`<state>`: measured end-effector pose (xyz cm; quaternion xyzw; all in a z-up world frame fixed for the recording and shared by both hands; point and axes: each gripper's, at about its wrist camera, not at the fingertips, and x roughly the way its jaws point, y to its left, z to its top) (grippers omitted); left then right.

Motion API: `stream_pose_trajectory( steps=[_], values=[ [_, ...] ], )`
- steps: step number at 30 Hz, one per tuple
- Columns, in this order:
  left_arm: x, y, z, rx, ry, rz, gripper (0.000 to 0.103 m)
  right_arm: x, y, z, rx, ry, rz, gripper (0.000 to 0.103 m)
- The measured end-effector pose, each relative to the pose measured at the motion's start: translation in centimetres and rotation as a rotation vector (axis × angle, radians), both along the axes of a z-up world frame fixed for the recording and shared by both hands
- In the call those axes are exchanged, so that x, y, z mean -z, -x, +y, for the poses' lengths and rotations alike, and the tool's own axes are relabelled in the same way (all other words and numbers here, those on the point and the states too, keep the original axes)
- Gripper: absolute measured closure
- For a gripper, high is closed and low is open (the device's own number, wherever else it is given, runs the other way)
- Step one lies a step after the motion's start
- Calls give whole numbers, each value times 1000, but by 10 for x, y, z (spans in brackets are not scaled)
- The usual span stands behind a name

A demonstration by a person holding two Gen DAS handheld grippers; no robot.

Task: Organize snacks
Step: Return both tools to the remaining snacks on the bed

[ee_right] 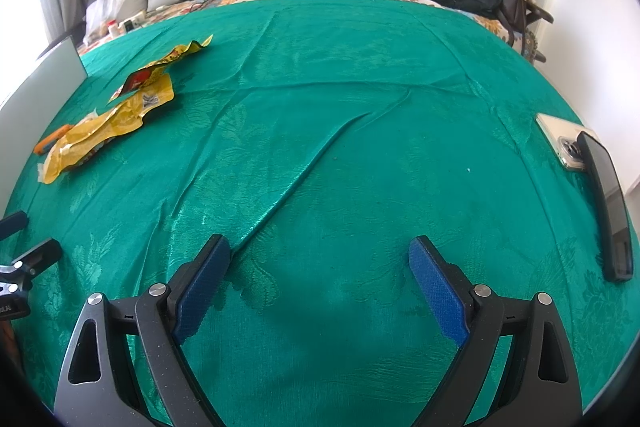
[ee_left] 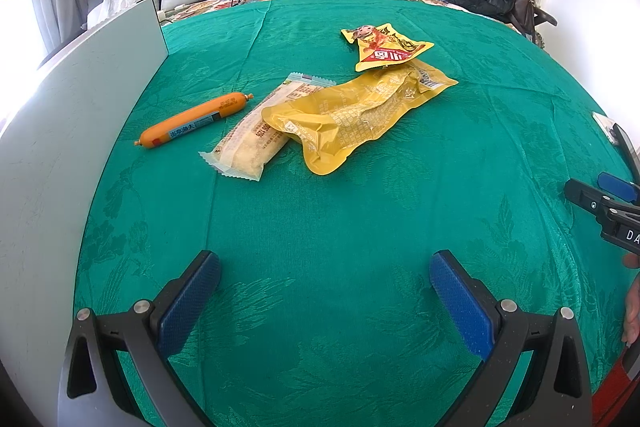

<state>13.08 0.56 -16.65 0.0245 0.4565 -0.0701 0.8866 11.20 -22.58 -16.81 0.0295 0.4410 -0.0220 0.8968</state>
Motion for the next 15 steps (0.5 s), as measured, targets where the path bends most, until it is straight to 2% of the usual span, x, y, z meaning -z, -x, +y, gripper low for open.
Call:
stream_pose_trajectory(
  steps=[12, 14, 15],
  values=[
    [0, 3, 0, -2, 4, -1, 0, 0, 0, 1, 0, 2, 0, 10],
    [-1, 4, 1, 17, 2, 20, 0, 0, 0, 1, 0, 1, 0, 10],
    [-2, 3, 1, 50, -7, 60, 0, 0, 0, 1, 0, 1, 0, 10]
  ],
)
